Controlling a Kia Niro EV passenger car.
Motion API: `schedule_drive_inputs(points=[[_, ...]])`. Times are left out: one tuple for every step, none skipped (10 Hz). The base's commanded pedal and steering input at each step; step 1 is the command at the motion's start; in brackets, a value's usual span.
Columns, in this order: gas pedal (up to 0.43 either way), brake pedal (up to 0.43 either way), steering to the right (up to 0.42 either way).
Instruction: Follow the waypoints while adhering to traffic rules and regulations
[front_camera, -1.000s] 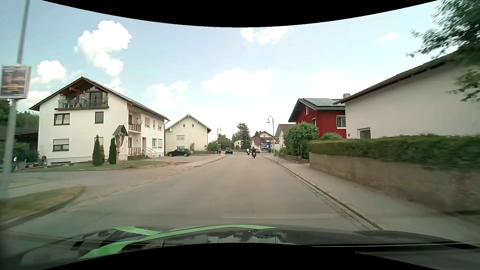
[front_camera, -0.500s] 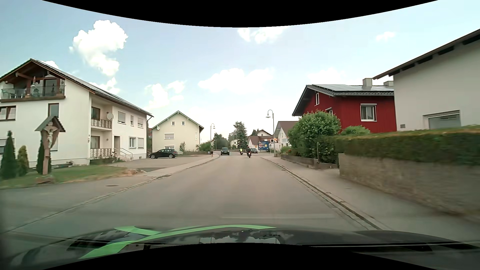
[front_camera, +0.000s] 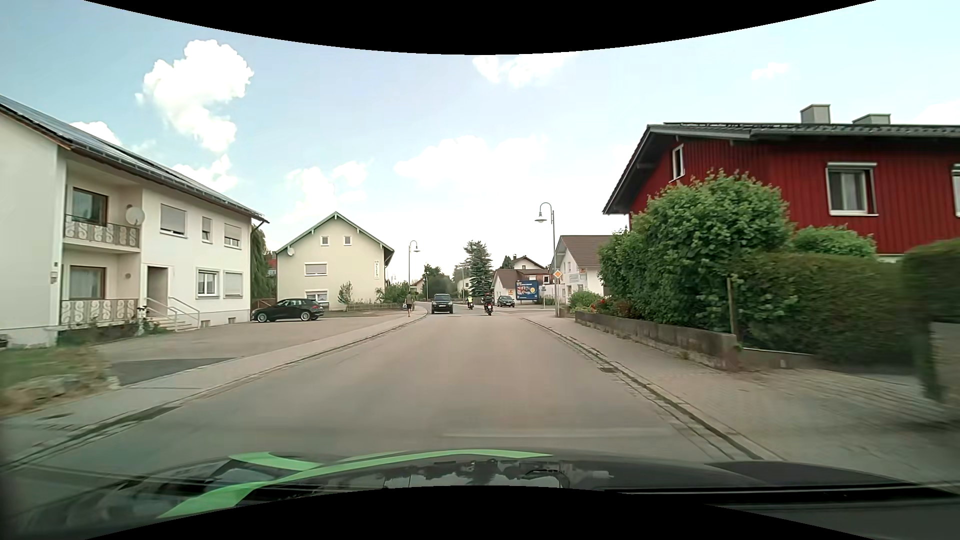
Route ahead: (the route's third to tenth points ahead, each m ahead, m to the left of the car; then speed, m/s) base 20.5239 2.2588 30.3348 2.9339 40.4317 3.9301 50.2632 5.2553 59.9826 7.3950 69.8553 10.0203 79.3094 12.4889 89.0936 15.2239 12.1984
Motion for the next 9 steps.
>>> schedule_drive_inputs(points=[[0.138, 0.000, -0.010], [0.130, 0.000, -0.009], [0.130, 0.000, -0.010], [0.130, 0.000, -0.010], [0.130, 0.000, -0.010], [0.130, 0.000, -0.011], [0.130, 0.000, -0.011], [0.130, 0.000, -0.015], [0.130, 0.000, -0.018]])
